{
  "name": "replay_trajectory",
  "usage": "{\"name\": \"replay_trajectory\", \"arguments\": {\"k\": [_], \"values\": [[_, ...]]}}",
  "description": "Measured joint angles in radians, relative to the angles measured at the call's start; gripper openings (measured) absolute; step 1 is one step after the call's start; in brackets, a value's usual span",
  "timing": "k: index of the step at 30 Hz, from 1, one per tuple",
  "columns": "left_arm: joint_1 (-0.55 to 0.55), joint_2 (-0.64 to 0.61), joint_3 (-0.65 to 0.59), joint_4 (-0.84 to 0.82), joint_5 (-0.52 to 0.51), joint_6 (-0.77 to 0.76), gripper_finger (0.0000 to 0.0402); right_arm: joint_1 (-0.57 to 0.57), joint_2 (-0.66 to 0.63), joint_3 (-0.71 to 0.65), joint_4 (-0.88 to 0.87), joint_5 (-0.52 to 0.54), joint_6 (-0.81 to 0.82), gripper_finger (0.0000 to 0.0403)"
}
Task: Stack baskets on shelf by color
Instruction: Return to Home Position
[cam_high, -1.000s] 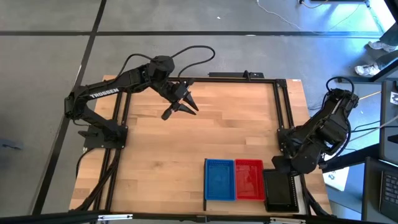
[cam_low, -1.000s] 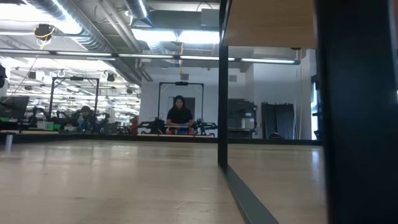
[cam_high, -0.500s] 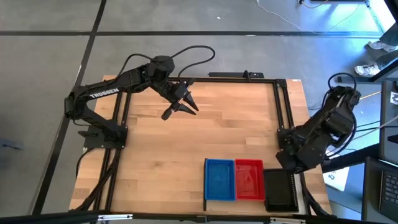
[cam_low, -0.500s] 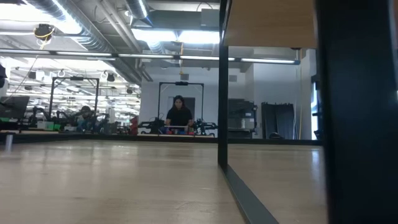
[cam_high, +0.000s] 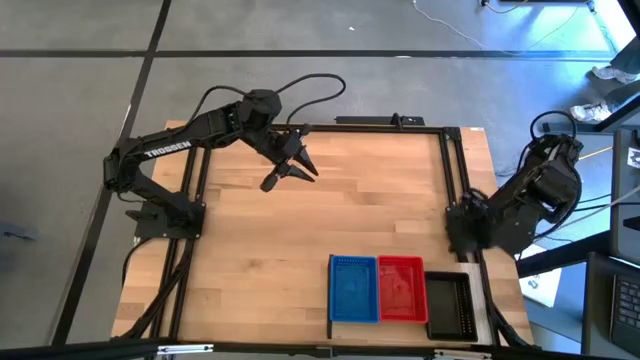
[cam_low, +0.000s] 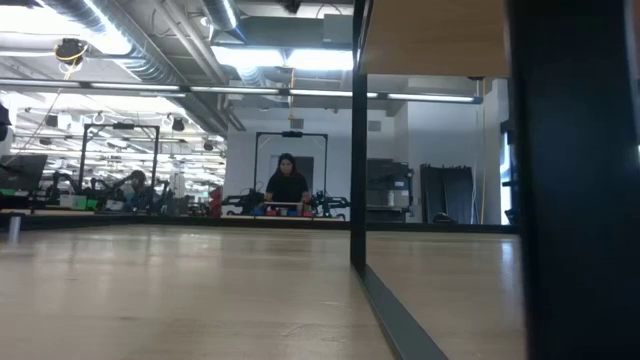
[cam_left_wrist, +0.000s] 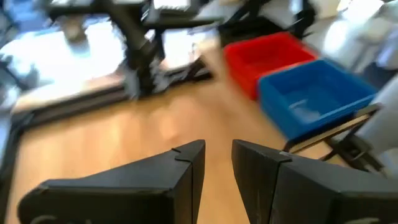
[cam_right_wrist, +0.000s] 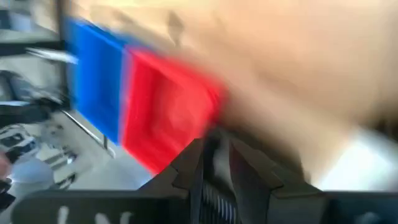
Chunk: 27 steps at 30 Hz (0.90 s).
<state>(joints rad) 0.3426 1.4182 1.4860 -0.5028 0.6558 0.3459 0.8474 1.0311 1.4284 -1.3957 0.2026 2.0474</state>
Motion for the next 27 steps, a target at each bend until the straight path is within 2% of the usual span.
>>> {"name": "replay_trajectory", "arguments": {"k": [6, 10, 13, 15, 19, 21, 24, 27], "values": [[0.064, -0.05, 0.0, -0.041, -0.036, -0.087, 0.0072, 0.0, -0.057, 0.0, -0.011, 0.503, -0.372, 0.0076], [0.078, -0.068, 0.0, -0.074, -0.042, -0.191, 0.0072, -0.001, -0.06, 0.0, -0.015, 0.797, -0.597, 0.0076], [0.094, -0.085, 0.0, -0.132, -0.045, -0.203, 0.0072, -0.001, -0.069, 0.0, -0.014, 0.989, -0.753, 0.0075], [0.099, -0.104, 0.0, -0.162, -0.06, -0.188, 0.0069, -0.001, -0.082, 0.0, -0.013, 1.032, -0.849, 0.0064], [0.087, -0.161, 0.0, -0.171, -0.143, -0.161, 0.0048, -0.001, -0.116, 0.0, -0.014, 1.028, -1.007, 0.0012], [0.078, -0.199, 0.0, -0.173, -0.185, -0.161, 0.003, -0.001, -0.136, 0.0, -0.014, 1.028, -1.098, 0.0008], [0.062, -0.27, 0.0, -0.211, -0.305, -0.165, 0.0006, -0.001, -0.174, 0.0, -0.015, 1.013, -1.2, 0.0004], [0.034, -0.341, 0.001, -0.249, -0.439, -0.199, 0.0004, -0.001, -0.223, 0.0, -0.016, 0.995, -1.288, 0.0003]]}}
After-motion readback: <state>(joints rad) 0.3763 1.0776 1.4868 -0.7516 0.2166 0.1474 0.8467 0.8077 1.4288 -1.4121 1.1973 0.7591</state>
